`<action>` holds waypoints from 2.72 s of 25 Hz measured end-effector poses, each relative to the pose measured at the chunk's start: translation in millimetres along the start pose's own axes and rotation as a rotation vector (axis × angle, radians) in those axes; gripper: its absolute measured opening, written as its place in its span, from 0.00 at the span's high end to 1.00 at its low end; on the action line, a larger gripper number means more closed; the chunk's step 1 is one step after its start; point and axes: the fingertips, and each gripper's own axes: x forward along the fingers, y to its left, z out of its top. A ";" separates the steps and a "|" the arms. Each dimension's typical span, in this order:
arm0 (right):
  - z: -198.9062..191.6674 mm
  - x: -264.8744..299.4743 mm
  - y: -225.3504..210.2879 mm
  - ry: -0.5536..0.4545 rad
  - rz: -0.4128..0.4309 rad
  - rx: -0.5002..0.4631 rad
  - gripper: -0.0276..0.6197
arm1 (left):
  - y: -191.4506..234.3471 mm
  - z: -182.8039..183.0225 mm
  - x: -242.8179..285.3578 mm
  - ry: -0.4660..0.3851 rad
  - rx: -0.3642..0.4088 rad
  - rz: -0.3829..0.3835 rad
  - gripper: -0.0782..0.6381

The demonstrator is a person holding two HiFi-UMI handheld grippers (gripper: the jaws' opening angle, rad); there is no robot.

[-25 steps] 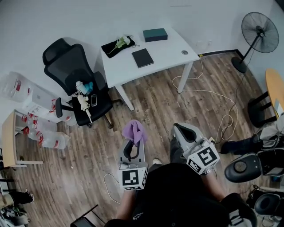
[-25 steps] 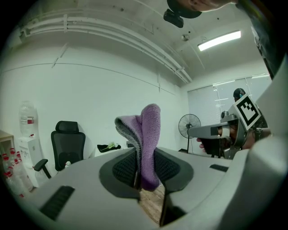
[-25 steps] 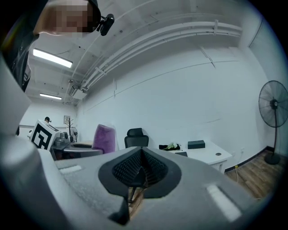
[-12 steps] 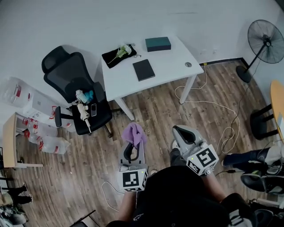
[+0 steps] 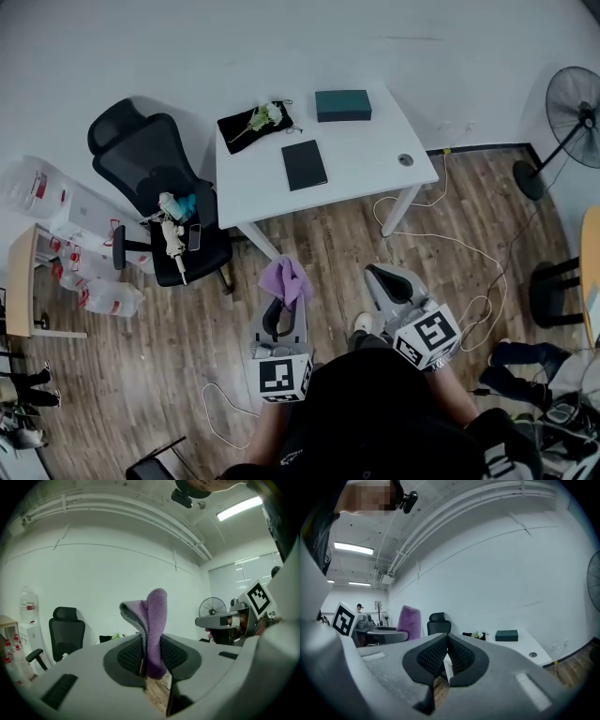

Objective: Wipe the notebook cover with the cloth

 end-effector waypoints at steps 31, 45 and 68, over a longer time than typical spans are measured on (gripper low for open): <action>0.1 10.1 -178.0 0.014 -0.086 0.055 0.95 | -62.2 9.6 172.9 0.042 -0.009 -0.084 0.76; 8.2 98.9 -231.3 0.052 -0.109 0.046 0.95 | -16.5 8.7 279.2 0.076 -0.021 -0.135 0.76; 44.3 257.8 -323.9 0.067 -0.275 0.069 0.95 | 73.3 27.9 465.7 0.131 -0.011 -0.334 0.76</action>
